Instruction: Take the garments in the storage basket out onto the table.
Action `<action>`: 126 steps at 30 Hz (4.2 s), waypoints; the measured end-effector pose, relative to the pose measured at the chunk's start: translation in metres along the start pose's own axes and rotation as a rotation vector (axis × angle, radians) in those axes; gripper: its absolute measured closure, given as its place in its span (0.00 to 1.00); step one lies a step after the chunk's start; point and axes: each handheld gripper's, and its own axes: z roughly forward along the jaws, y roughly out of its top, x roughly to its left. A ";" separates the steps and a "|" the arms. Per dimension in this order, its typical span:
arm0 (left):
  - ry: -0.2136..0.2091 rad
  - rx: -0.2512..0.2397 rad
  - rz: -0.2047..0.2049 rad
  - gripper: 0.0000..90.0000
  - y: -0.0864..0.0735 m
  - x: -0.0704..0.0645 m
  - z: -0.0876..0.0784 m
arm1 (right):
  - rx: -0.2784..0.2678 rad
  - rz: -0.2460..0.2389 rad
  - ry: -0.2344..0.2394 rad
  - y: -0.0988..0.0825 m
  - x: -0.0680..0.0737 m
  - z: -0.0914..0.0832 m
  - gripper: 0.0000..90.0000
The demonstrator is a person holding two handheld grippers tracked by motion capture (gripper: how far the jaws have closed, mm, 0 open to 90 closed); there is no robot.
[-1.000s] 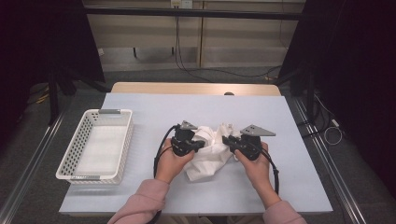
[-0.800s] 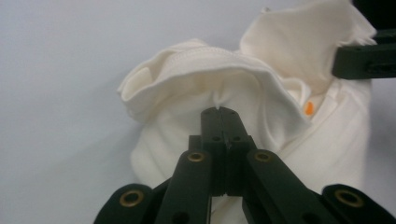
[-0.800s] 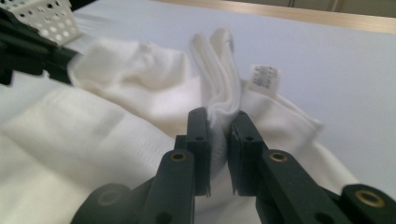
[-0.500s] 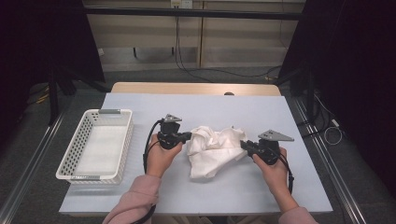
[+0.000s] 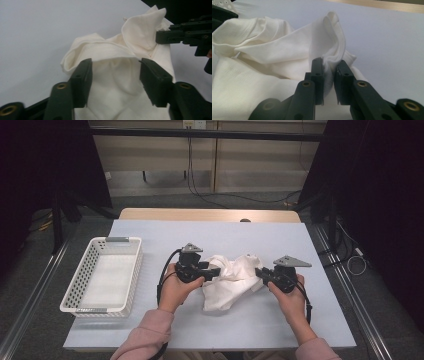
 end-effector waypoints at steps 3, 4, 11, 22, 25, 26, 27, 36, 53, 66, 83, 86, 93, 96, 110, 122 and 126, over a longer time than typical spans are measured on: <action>0.009 0.002 0.007 0.31 0.001 -0.003 0.000 | 0.003 0.003 -0.007 0.000 0.001 0.001 0.89; 0.013 0.010 0.045 0.30 0.000 -0.007 0.001 | 0.000 0.000 -0.004 0.001 0.001 0.002 0.89; 0.051 0.081 0.104 0.35 -0.009 -0.014 0.017 | -0.009 0.010 -0.006 0.002 0.002 0.004 0.89; 0.103 0.025 -0.014 0.94 -0.003 0.012 -0.010 | 0.004 0.019 -0.003 -0.003 -0.008 -0.005 0.90; 0.129 0.041 0.013 0.94 -0.001 0.021 -0.018 | 0.010 0.023 -0.008 -0.006 -0.012 -0.008 0.90; 0.129 0.018 -0.022 0.94 -0.002 0.026 -0.021 | 0.009 0.033 -0.020 -0.010 -0.017 -0.011 0.89; 0.129 0.018 -0.022 0.94 -0.002 0.026 -0.021 | 0.009 0.033 -0.020 -0.010 -0.017 -0.011 0.89; 0.134 0.000 -0.016 0.95 0.001 0.023 -0.024 | -0.048 0.024 -0.031 0.009 -0.011 -0.015 0.68; 0.133 -0.012 -0.028 0.95 -0.002 0.030 -0.034 | 0.006 0.040 0.078 0.045 0.001 0.022 0.75; 0.164 -0.053 -0.042 0.95 0.001 0.030 -0.032 | 0.092 -0.015 0.199 0.008 0.019 0.008 0.91; 0.134 -0.038 0.004 0.95 0.004 0.029 -0.037 | 0.063 -0.040 0.102 0.060 0.019 0.054 0.39; 0.127 -0.074 -0.032 0.95 0.004 0.027 -0.035 | 0.097 -0.055 0.144 0.054 0.027 0.067 0.37; 0.111 -0.086 -0.021 0.95 0.007 0.026 -0.035 | 0.173 -0.079 0.239 0.039 0.047 0.088 0.37; 0.115 -0.049 0.027 0.95 0.008 0.028 -0.038 | 0.190 -0.083 0.265 0.036 0.052 0.093 0.51; 0.137 -0.128 -0.016 0.65 0.006 0.026 -0.033 | 0.065 0.028 0.171 0.049 0.024 0.062 0.97; 0.093 -0.043 -0.010 0.34 -0.004 0.007 0.000 | -0.020 0.100 0.077 0.048 0.013 0.044 0.97; 0.071 -0.012 0.008 0.36 -0.010 -0.002 0.017 | -0.034 0.099 0.068 0.046 0.020 0.046 0.97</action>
